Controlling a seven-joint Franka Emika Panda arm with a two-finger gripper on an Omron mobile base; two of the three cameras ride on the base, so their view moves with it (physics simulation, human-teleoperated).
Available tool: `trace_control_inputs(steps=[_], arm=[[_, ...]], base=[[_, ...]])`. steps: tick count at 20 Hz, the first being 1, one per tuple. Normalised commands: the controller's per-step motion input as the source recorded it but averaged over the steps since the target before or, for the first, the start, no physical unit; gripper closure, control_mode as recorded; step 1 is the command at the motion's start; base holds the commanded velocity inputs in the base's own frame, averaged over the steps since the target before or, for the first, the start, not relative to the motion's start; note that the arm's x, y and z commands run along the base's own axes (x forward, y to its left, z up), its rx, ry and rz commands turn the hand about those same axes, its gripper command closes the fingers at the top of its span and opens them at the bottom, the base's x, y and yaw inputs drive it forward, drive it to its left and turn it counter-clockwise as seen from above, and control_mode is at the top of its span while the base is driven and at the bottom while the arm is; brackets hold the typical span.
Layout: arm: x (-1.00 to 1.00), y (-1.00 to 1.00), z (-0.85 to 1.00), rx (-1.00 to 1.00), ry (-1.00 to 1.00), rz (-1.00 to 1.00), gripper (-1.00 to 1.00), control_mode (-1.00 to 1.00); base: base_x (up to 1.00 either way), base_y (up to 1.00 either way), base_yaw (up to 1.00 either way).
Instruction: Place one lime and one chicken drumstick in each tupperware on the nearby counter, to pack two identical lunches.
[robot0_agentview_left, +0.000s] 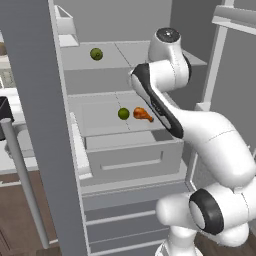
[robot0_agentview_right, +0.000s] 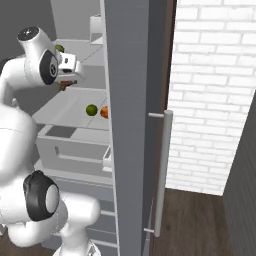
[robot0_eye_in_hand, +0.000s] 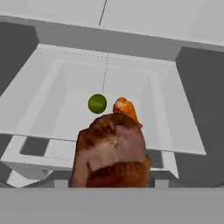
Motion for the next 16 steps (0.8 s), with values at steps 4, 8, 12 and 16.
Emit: trace_control_inputs(steps=[4, 8, 12, 16], arm=[[-0.96, 0.00, -0.69, 0.02, 0.00, -0.07, 1.00, -1.00], [-0.97, -0.05, -0.27, 0.17, -0.01, 0.00, 1.00, -1.00], [-0.95, -0.24, 0.00, 0.10, 0.02, 0.00, 1.00, -1.00], [-0.60, -0.26, -0.13, 0.00, 0.15, 0.00, 1.00, -1.00]], base=[[0.00, 0.00, 0.00], [0.00, 0.00, 0.00], [0.00, 0.00, 0.00], [0.00, 0.00, 0.00]])
